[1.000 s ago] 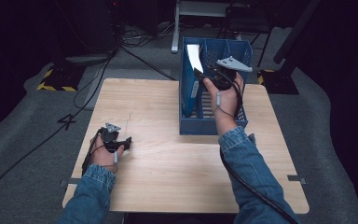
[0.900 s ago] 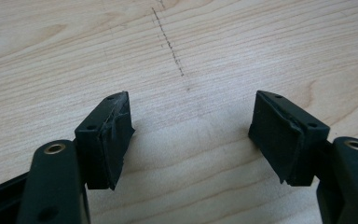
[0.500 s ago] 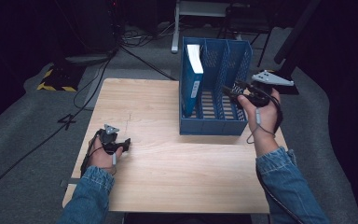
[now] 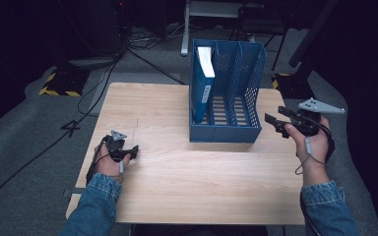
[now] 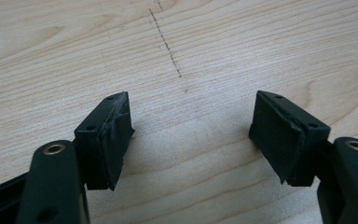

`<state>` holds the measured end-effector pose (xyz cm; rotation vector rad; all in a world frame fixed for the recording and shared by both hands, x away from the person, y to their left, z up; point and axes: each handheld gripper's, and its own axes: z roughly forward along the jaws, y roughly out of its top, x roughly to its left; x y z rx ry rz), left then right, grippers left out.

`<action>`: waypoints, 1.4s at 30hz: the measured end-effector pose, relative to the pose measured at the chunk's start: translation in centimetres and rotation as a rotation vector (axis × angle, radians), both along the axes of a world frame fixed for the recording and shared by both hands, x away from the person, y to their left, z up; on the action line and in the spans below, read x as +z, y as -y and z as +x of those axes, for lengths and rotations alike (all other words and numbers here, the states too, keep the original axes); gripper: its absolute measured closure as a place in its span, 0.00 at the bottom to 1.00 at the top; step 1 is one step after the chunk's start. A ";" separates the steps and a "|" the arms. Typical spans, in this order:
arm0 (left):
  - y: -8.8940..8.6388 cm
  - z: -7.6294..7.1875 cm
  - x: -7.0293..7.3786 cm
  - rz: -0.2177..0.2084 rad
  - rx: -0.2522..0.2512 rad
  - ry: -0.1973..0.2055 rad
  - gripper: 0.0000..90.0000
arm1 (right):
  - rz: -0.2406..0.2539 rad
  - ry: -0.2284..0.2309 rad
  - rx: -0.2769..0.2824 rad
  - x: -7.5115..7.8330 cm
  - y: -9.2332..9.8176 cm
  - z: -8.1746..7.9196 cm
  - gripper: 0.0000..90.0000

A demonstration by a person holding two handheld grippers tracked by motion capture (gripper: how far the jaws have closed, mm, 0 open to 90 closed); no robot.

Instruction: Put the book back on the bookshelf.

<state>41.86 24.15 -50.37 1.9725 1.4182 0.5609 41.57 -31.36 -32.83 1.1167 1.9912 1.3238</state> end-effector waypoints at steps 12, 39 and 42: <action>0.2 -0.2 0.0 0.001 -0.005 0.004 0.33 | 0.009 -0.181 -0.008 -9.0 3.9 -1.3 0.38; 0.3 0.0 0.0 -0.003 -0.012 0.003 0.33 | -0.210 -0.260 -0.035 -17.6 6.0 -0.8 0.14; 0.4 0.0 0.0 -0.003 -0.013 0.004 0.33 | -0.210 -0.260 -0.035 -17.6 6.0 -0.8 0.14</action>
